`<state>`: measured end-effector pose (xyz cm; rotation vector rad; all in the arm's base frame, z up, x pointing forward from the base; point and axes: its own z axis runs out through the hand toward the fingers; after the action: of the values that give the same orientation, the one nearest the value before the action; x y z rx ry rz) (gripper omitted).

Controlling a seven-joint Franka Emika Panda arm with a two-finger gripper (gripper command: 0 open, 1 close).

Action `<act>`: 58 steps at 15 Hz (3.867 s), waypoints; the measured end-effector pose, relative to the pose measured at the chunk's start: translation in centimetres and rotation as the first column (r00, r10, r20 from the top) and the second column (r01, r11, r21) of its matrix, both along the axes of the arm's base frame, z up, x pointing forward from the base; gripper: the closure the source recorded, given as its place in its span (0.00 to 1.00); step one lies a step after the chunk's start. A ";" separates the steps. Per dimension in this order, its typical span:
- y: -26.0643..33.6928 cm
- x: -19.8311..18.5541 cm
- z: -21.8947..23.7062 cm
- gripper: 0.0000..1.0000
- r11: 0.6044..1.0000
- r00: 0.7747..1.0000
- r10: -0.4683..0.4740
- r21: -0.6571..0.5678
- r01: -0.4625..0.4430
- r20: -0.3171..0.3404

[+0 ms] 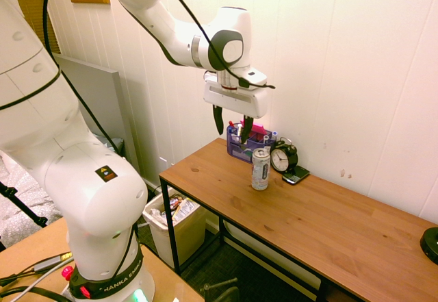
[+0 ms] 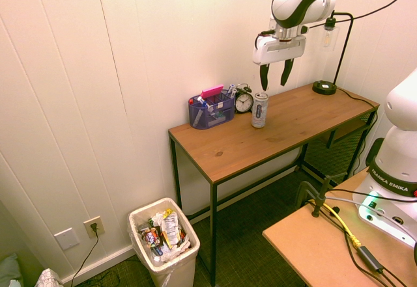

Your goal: Throw the can in the trash bin

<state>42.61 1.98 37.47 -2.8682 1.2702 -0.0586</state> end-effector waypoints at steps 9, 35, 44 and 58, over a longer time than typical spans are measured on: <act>-0.4 3.8 -3.1 0.00 0.996 0.995 -0.092 0.008 0.092 -0.042; -4.8 12.8 -10.8 1.00 0.971 0.967 -0.238 -0.042 0.235 -0.096; 21.1 9.8 6.0 1.00 0.996 0.996 0.088 -0.012 -0.087 0.018; 43.6 14.7 -13.3 1.00 0.968 0.933 0.234 -0.029 -0.251 -0.273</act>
<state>57.36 45.59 24.18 -3.1473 0.9426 0.3057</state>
